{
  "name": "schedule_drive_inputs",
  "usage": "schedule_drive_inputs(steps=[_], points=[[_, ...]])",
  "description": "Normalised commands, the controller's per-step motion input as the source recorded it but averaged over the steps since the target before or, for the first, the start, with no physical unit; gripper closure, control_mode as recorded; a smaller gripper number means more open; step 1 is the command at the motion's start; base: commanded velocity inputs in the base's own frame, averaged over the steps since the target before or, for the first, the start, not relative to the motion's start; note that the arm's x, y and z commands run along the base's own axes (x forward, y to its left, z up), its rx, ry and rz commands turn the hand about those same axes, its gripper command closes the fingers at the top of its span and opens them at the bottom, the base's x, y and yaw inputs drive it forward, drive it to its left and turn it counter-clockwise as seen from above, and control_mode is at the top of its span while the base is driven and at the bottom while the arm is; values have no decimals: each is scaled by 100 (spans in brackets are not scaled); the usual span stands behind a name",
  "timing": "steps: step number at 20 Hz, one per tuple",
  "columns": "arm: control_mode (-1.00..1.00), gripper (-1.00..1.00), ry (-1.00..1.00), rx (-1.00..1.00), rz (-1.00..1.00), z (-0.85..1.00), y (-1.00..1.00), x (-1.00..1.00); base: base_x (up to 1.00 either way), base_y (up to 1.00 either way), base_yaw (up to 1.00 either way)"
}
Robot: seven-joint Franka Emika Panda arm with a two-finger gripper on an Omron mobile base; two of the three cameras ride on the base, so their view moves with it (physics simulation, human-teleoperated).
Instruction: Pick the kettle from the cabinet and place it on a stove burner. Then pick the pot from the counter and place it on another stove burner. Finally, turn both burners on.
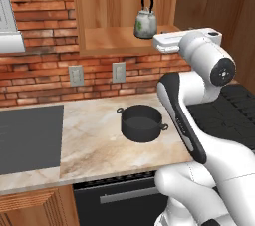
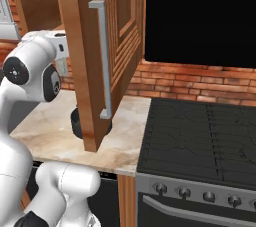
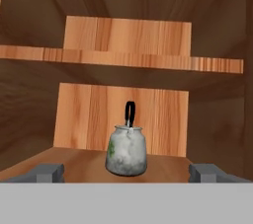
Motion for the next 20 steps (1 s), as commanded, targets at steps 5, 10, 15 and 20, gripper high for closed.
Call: schedule_drive_inputs(steps=[5, 10, 15, 20], points=[[-100, -100, 1, 0, 0, 0, 3, 23, 0, 0, 0], [-100, -100, 4, 0, 0, 0, 3, 23, 0, 0, 0], [-100, -100, 4, 0, 0, 1, -1, 24, 0, 0, 0], [-100, -100, 5, 4, 0, 9, -8, 36, 0, 0, 0]])
